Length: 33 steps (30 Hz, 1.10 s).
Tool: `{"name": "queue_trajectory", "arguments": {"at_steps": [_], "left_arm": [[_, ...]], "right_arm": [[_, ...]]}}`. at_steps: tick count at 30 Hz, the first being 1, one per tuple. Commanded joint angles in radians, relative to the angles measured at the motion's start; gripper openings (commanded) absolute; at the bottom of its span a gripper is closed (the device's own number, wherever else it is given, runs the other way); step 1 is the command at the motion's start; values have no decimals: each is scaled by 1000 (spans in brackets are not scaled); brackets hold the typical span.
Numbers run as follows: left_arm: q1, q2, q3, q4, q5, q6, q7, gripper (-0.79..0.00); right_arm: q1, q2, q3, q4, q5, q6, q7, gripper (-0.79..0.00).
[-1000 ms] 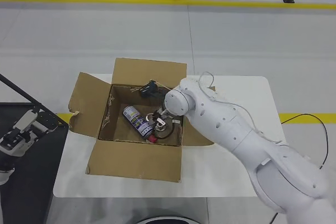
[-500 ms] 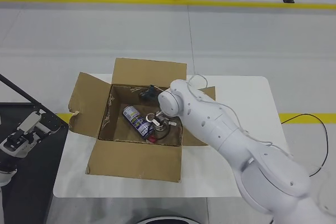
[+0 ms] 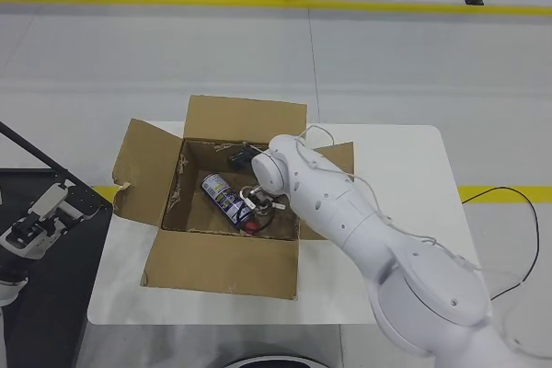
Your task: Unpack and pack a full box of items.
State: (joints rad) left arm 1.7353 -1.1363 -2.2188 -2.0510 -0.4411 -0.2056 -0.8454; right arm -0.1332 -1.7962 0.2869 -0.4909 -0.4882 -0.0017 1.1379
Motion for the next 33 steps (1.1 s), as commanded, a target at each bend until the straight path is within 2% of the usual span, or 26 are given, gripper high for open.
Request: {"name": "queue_trajectory", "arguments": {"at_steps": [1, 11, 18, 24, 28, 29, 30, 33], "left_arm": [[0, 0, 0, 0, 0, 0, 0, 0], [0, 0, 0, 0, 0, 0, 0, 0], [0, 0, 0, 0, 0, 0, 0, 0], [0, 0, 0, 0, 0, 0, 0, 0], [0, 0, 0, 0, 0, 0, 0, 0], [0, 0, 0, 0, 0, 0, 0, 0], [0, 0, 0, 0, 0, 0, 0, 0], [0, 0, 0, 0, 0, 0, 0, 0]], "right_arm": [[1, -9, 0, 16, -5, 5, 1, -409], [1, -53, 6, 100, -23, -6, -1, -536], [1, -77, 18, 147, -26, -34, -8, -505], [1, -93, 25, 180, -34, -52, -12, -526], [0, -102, 31, 201, -37, -66, -14, -585], [0, -103, 33, 205, -37, -70, -14, -610], [0, -105, 35, 210, -39, -72, -16, -668], [1, -111, 40, 222, -41, -78, -17, -742]]}}
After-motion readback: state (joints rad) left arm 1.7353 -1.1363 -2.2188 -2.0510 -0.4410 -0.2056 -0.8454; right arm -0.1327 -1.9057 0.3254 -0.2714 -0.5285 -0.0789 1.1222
